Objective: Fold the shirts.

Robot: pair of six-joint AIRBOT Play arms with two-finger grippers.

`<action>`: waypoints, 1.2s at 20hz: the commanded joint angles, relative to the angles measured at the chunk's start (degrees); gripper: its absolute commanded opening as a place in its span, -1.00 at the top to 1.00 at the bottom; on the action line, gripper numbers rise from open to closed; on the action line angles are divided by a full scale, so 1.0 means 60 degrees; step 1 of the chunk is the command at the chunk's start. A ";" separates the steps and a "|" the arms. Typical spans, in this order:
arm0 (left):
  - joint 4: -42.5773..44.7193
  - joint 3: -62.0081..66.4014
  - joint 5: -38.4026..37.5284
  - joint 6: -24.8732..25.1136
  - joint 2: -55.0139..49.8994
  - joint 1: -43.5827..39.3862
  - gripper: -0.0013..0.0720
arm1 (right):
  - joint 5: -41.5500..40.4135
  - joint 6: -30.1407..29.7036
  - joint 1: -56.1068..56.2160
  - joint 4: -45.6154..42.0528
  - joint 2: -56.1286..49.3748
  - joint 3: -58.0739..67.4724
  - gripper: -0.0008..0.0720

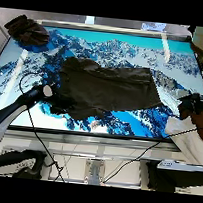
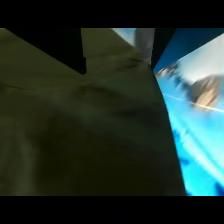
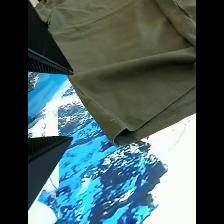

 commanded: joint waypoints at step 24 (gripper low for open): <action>-0.0510 -0.0018 0.0535 0.0149 -0.0262 0.0004 0.92 | -0.2721 0.2269 0.2568 -0.1035 -0.2000 0.0000 -0.21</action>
